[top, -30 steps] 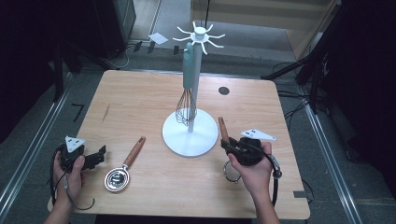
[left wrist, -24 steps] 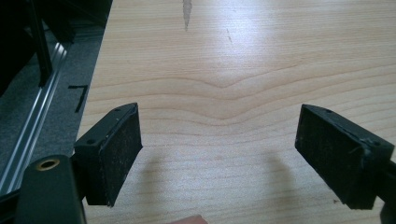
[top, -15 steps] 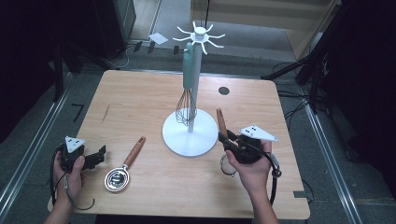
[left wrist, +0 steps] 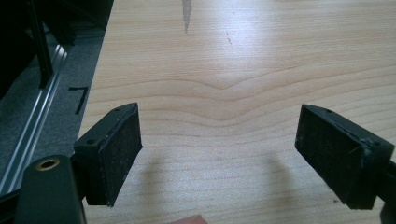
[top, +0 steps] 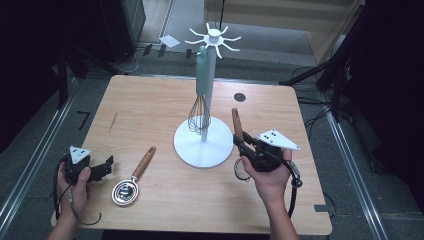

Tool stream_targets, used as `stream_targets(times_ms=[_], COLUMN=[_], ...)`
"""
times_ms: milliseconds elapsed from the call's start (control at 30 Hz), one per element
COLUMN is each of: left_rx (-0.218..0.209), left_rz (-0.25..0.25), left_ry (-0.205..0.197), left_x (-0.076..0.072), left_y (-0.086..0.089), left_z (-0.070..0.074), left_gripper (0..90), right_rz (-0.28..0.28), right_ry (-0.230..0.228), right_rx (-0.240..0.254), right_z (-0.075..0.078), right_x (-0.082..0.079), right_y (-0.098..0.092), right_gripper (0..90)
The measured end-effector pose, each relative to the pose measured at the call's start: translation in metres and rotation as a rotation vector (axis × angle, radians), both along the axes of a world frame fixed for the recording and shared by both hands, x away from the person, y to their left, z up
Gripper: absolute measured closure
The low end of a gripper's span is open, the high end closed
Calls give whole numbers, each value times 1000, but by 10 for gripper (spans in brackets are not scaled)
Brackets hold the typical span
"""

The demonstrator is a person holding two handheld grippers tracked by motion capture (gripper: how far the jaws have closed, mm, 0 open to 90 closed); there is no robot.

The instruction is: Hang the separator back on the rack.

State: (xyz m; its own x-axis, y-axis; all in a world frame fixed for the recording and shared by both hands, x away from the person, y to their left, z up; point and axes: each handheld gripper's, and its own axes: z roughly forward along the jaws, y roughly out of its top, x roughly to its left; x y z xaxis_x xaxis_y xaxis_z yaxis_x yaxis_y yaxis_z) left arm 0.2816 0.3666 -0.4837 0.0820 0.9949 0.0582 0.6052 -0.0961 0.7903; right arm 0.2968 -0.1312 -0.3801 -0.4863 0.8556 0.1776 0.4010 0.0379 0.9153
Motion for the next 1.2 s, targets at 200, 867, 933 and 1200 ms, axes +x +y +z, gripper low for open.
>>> stream_targets(times_ms=[200, 867, 933, 1200], left_rx=[-8, -8, -9, -9], left_rz=[13, 14, 14, 13], left_ry=[-10, -9, -12, -13], left_x=[0, 0, 0, 0], left_y=[1, 1, 1, 0], left_z=[0, 0, 0, 0], left_gripper=[148, 148, 148, 149], right_rz=[7, 36, 40, 57], right_ry=[-47, -139, -151, -170], right_rx=[1, 34, 34, 52], right_z=[11, 34, 36, 46], right_x=[2, 7, 6, 8], right_y=[4, 11, 12, 14], right_gripper=[693, 694, 694, 694])
